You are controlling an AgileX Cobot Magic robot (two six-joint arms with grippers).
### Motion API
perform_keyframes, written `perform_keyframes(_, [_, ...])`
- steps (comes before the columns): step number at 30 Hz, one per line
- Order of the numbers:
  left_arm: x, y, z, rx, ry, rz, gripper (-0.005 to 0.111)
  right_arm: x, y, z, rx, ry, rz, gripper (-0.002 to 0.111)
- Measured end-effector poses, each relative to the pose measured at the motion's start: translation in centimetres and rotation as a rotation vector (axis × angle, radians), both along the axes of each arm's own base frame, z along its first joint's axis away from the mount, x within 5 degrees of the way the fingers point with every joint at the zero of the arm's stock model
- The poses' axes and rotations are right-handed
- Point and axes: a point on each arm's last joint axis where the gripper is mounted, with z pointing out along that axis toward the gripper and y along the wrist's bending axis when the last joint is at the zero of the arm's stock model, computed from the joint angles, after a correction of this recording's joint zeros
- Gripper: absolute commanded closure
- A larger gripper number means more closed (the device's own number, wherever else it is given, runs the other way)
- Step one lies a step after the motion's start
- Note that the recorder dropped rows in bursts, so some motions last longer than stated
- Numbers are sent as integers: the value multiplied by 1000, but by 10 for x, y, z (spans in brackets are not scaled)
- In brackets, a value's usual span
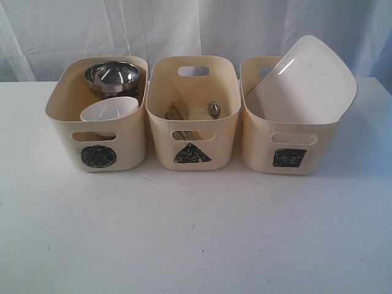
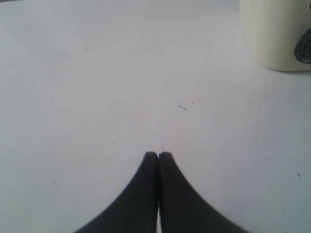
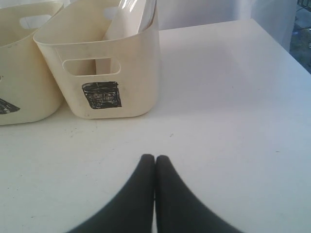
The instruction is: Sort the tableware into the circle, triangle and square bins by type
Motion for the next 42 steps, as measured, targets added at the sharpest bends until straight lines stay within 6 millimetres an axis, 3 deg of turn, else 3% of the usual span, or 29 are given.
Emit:
perform_keyframes(14, [0,0,0,0,0,0,107,0,0,0,0,0,0,108])
perform_keyframes(22, [0,0,0,0,0,0,107,1,-6,3,-151,-48,-19,108])
perform_keyframes(26, [0,0,0,0,0,0,107,4,-7,-11,-226,-36,-18,108])
perform_keyframes(42, [0,0,0,0,0,0,107,4,-7,-9,-232,-61,-15,108])
